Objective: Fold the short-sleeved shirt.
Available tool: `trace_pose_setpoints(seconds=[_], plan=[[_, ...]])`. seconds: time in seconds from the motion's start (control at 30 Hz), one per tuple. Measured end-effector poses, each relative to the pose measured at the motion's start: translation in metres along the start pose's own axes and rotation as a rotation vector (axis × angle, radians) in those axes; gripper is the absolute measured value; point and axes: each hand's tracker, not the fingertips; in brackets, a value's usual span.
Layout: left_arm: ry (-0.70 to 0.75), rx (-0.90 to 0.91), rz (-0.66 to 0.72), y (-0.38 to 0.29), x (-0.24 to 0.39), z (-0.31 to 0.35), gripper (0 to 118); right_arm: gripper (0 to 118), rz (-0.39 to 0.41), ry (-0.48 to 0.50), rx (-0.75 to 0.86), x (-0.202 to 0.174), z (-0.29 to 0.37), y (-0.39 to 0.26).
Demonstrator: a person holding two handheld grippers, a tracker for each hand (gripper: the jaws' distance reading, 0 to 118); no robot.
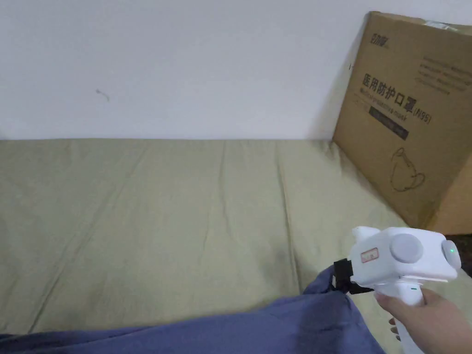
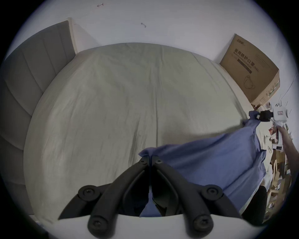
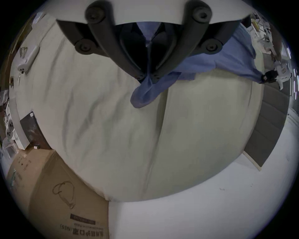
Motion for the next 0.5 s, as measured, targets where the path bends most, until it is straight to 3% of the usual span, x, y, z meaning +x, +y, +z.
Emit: trace_pose_setpoints(seconds=[0.27, 0.5], plan=[[-0.058, 0.019, 0.023, -0.035, -0.006, 0.067, 1, 3, -0.037, 0.056, 0.048, 0.024, 0.115, -0.081], [-0.092, -0.035, 0.009, -0.106, -0.003, 0.114, 1, 3, -0.064, 0.056, 0.013, 0.034, 0.159, -0.181]])
